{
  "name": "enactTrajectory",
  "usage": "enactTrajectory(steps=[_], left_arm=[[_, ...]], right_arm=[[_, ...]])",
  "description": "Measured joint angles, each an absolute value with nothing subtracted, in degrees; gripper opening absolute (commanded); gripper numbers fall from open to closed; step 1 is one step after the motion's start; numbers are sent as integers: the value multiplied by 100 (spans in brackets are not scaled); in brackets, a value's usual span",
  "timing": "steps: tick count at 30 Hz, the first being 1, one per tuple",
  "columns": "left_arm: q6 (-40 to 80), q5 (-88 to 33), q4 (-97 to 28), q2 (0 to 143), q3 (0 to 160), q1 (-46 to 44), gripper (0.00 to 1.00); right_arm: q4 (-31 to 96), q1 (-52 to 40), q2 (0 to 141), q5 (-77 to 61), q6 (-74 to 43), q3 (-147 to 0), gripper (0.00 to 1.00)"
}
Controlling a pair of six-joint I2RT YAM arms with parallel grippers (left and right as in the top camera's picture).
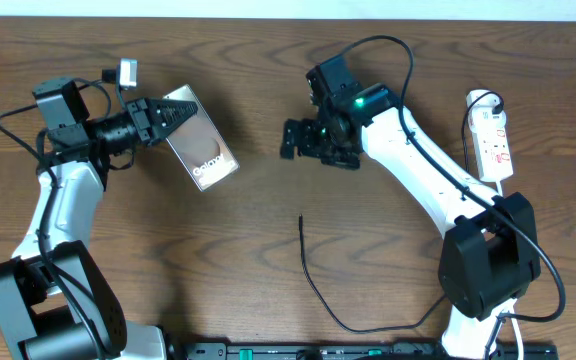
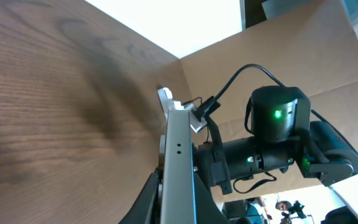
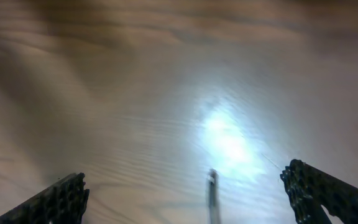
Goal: Plug charger to phone and switch on socket
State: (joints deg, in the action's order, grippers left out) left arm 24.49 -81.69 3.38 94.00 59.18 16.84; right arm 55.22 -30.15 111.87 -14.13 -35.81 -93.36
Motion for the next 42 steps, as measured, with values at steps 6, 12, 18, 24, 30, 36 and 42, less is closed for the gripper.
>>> enactTrajectory(steps=[6,12,18,24,30,36,42], left_arm=[[2161,-8167,91,9402,5918,1704,7],[2069,-8145,36,9402,5918,1715,7],[2069,-8123,30,9402,5918,1743,7],[2069,-8121,3,9402,5918,1892,7],[2069,-8112,-1,9402,5918,1951,7],[2069,-8108,-19,9402,5918,1951,8],[2069,-8106,-34,9402,5918,1951,7]], right_arm=[[5867,-3358,11192,-945,-3741,-9105,99],[5754,-3795,11212,-821,-4115,-8519,99],[5295,-4093,11212,-788,-4296,-8027,99],[5030,-4281,11214,-786,-4327,-7856,99],[4960,-4333,11214,-720,-4412,-7856,86],[4967,-4335,11236,-676,-4663,-7784,76],[4991,-4344,11439,-674,-4790,-7647,72]])
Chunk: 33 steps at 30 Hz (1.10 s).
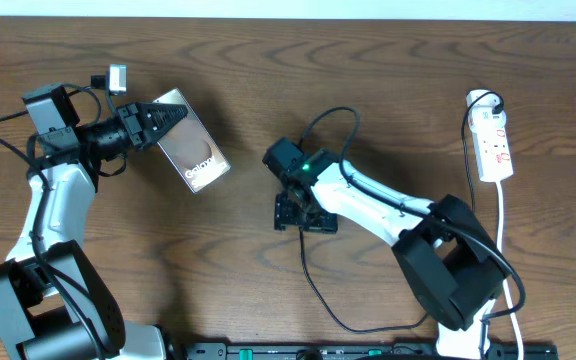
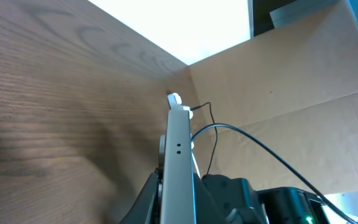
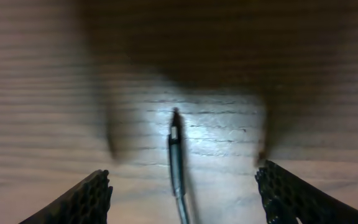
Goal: Plug charger to phone and switch on socket
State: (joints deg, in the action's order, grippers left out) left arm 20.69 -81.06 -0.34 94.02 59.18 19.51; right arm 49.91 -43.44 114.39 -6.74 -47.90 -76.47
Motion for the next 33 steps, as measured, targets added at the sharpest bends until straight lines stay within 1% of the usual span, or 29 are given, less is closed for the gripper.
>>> enactTrajectory(steps=[2,6,7,14,24,33], left_arm=[[2069,-8108,-40,9402,5918,1951,7],[2067,-8106,-99,9402,5918,1951,7],[2069,-8108,-115,9402,5918,1951,7],[2069,-8108,-121,9402,5918,1951,7],[2069,-8106,-134,9402,5918,1951,7],[2069,-8106,-134,9402,5918,1951,8]], right_arm=[[4998,-4348,11439,-674,-4807,-7638,70],[4995,-4394,11439,-672,-4856,-7638,62],[4995,-4429,11439,-670,-4871,-7638,59],[5002,-4617,11439,-580,-4976,-7638,56],[5002,-4630,11450,-467,-5054,-7638,55],[5002,-4613,11513,-445,-5068,-7638,56]])
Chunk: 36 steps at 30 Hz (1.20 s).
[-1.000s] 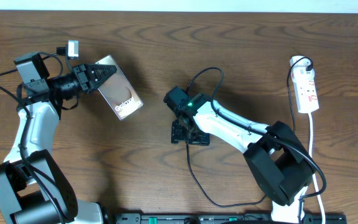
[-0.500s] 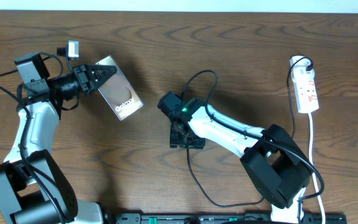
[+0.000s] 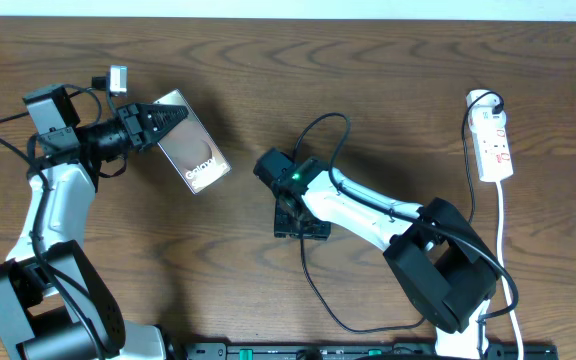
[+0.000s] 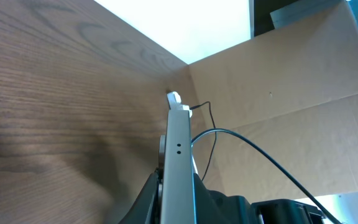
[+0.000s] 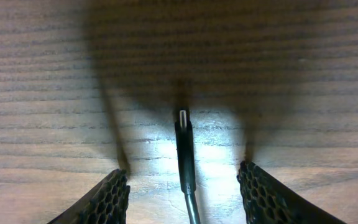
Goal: Plug charger to phone and switch on socket
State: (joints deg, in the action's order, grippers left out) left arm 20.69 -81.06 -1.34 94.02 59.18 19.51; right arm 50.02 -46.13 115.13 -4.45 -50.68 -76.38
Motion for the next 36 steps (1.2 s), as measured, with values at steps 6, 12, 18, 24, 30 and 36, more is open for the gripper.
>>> enactTrajectory(steps=[6,12,18,24,30,36], left_arm=[[2069,-8106,-137,9402,5918,1951,8],[2069,-8106,-139,9402,5918,1951,7],[2069,-8106,-141,9402,5918,1951,7],[2069,-8106,-145,9402,5918,1951,7],[2067,-8106,-145,9402,5918,1951,7],[2069,-8106,-145,9402,5918,1951,8]], right_arm=[[5009,-4480,11542,-489,-5070,-7638,54],[5030,-4340,11566,-679,-5070,-7655,53],[5054,-4329,11574,-698,-5074,-7669,37],[5052,-4329,11585,-681,-5070,-7671,28],[5054,-4329,11585,-681,-5068,-7671,28],[5072,-4329,11587,-681,-5068,-7675,28]])
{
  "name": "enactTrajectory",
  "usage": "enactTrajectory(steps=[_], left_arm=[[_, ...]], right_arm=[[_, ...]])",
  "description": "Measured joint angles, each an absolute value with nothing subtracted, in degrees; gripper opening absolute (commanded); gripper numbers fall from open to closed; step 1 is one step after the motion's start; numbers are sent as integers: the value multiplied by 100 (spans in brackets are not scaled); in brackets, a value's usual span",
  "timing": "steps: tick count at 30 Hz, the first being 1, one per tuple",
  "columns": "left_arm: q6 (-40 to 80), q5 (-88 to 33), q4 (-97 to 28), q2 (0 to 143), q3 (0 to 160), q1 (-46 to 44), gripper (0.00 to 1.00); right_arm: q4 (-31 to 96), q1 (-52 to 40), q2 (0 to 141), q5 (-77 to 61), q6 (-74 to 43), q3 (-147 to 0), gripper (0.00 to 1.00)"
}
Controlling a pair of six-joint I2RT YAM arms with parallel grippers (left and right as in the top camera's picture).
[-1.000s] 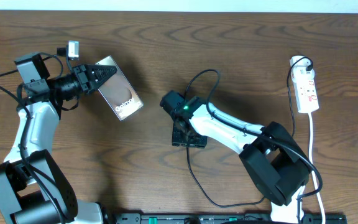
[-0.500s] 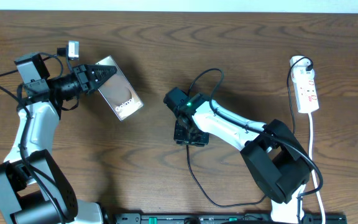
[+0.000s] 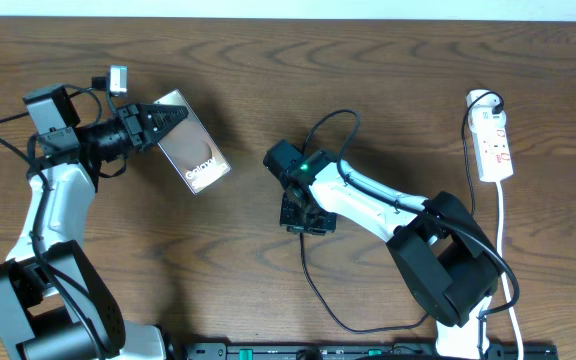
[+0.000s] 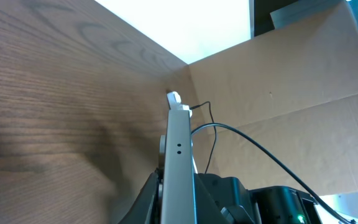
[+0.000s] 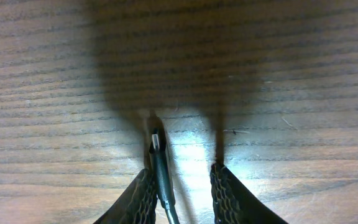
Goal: Plug charger to phone and switch on socket
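Note:
The phone (image 3: 196, 152), silver-backed with "Galaxy" lettering, is tilted above the table's left side, and my left gripper (image 3: 160, 120) is shut on its upper edge. In the left wrist view the phone (image 4: 179, 149) shows edge-on between the fingers. The black charger plug (image 5: 159, 163) lies flat on the table at the centre. My right gripper (image 5: 185, 193) is down around it. The jaws are narrowed, with the left finger (image 5: 143, 198) against the plug and a gap to the other. In the overhead view the right gripper (image 3: 304, 214) covers the plug. The white socket strip (image 3: 493, 135) lies far right.
The black charger cable (image 3: 320, 290) curves from the plug toward the table's front edge (image 3: 368, 345). The socket's white lead (image 3: 501, 225) runs down the right side. A cardboard wall (image 4: 291, 93) stands beyond the table.
My right gripper's fingers have drawn much closer together around the plug, which now lies against the left finger. The arm shifted slightly right. The left gripper and phone are unchanged.
My right gripper was open above the table's centre back while the left held the phone up. Then the right gripper was lower, over the cable's free end, with the plug between wide fingers. It came closer, and now the fingers are narrowed about the plug.

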State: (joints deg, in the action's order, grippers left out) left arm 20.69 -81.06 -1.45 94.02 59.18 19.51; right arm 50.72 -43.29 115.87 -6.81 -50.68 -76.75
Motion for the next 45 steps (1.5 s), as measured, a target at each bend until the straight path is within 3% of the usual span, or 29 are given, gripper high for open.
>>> enactTrajectory(steps=[11,45], left_arm=[[2069,-8106,-145,9402,5918,1951,7],[2069,-8106,-148,9402,5918,1951,7]], right_arm=[[5231,-4265,11627,-755,-5094,-7708,27],[5328,-4233,11642,-727,-5151,-7714,4]])
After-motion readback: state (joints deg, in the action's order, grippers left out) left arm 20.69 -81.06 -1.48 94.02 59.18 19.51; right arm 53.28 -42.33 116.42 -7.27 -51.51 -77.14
